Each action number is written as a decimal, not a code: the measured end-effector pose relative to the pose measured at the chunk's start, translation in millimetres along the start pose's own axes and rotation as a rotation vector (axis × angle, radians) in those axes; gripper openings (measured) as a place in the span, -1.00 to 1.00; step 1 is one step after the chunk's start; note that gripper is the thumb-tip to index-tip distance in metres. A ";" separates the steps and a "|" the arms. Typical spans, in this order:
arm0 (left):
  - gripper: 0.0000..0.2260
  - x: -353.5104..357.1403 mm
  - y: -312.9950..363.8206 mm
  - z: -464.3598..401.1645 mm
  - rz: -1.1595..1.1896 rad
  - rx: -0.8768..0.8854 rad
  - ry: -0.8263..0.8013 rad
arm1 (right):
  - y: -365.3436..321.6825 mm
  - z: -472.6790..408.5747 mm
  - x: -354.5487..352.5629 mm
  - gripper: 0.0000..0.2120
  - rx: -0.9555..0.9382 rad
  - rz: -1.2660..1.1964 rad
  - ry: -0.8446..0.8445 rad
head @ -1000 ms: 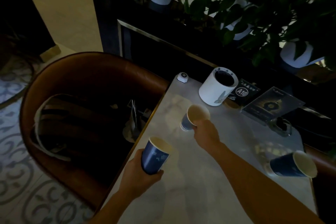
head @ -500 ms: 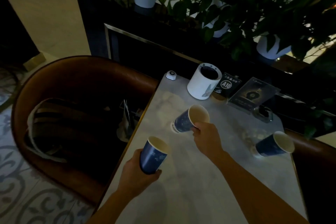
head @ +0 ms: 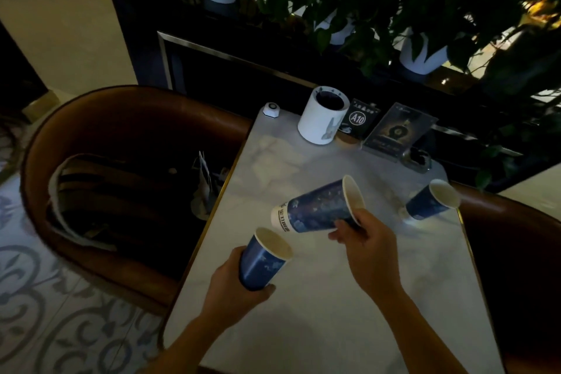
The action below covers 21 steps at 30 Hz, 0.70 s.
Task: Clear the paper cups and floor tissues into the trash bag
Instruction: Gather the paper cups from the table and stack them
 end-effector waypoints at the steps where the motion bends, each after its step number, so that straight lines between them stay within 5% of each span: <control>1: -0.31 1.2 -0.9 3.4 0.004 0.005 0.001 | -1.4 8.4 -0.9 -0.83 -0.001 -0.015 0.004; 21: -0.37 14.5 9.0 53.0 -0.010 0.087 -0.088 | -8.1 78.2 27.2 -0.82 -0.047 -0.012 -0.120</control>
Point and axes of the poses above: each hand's wrist, its own z-axis away from the middle knuckle, its own x-axis out of the palm, y = z × x, the point moved 8 cm from there along -z, towards the middle knuckle, and after that the axes turned 12 degrees about -y, right-handed, at the moved point
